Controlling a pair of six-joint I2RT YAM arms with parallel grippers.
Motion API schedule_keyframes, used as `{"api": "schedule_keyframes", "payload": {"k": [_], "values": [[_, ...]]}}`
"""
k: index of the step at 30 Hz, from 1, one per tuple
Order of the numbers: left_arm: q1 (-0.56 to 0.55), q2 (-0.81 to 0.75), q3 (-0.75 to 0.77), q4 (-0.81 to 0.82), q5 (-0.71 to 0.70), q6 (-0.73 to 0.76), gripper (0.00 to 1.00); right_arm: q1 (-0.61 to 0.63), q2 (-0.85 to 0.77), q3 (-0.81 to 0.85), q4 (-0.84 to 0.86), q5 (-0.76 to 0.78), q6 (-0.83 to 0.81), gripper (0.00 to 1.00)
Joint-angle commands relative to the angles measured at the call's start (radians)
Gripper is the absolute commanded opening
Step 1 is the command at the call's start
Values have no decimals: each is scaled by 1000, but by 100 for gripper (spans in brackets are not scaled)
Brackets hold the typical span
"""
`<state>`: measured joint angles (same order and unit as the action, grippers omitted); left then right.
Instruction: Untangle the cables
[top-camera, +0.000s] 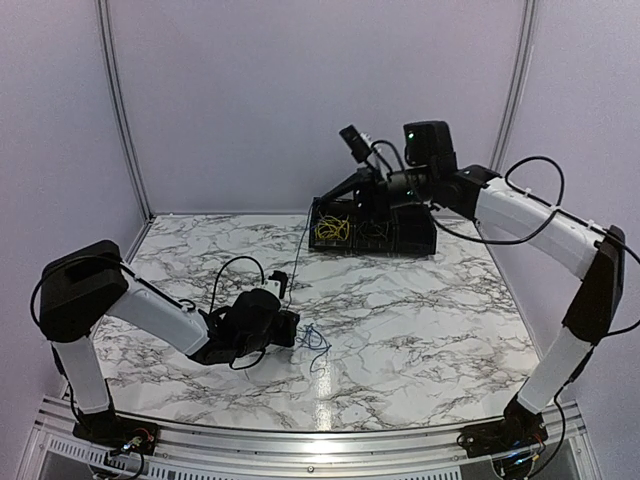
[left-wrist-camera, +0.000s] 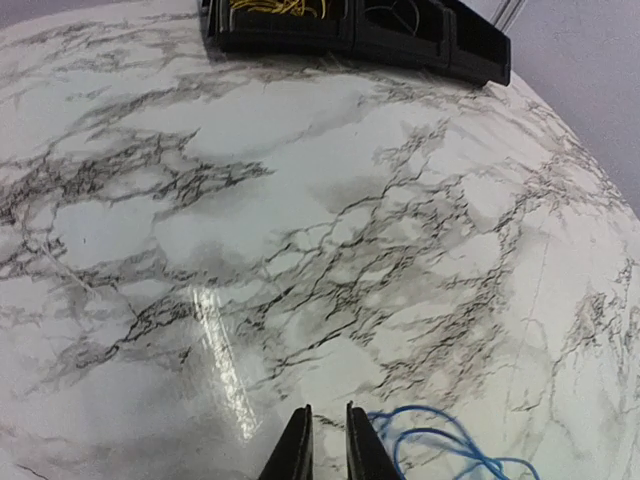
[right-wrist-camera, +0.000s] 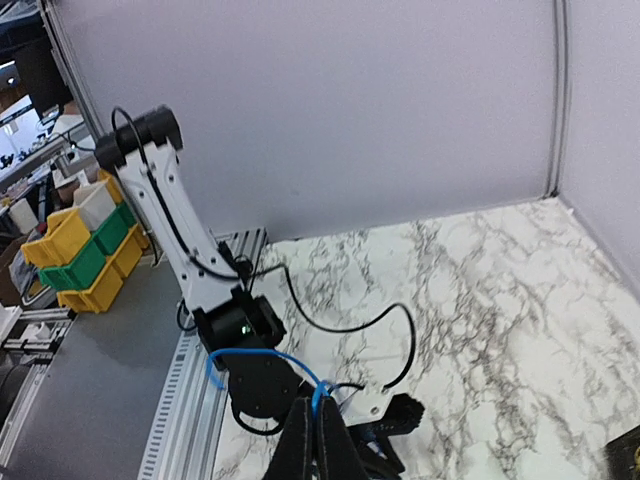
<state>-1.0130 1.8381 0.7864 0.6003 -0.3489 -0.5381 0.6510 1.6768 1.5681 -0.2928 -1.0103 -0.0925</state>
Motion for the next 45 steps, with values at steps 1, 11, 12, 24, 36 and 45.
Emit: {"api": "schedule_keyframes", "payload": {"k": [1,11,12,24,36,45], "values": [[10,56,-43,90,-18,-70,14,-79,-72,135,-4,-98,98,0],[14,-24,-131,102,-20,-83,15,-173,-95,187,-82,-28,-6,0],[15,-36,-141,102,-23,-83,15,-186,-99,183,-74,-28,-1,0],[25,-81,-231,102,-64,-95,16,-390,-107,390,-63,-28,46,0],[36,-105,-264,101,-62,-95,24,-510,-108,401,19,14,113,0],[36,-158,-285,100,-53,-99,27,-562,-104,301,87,131,73,0]]}}
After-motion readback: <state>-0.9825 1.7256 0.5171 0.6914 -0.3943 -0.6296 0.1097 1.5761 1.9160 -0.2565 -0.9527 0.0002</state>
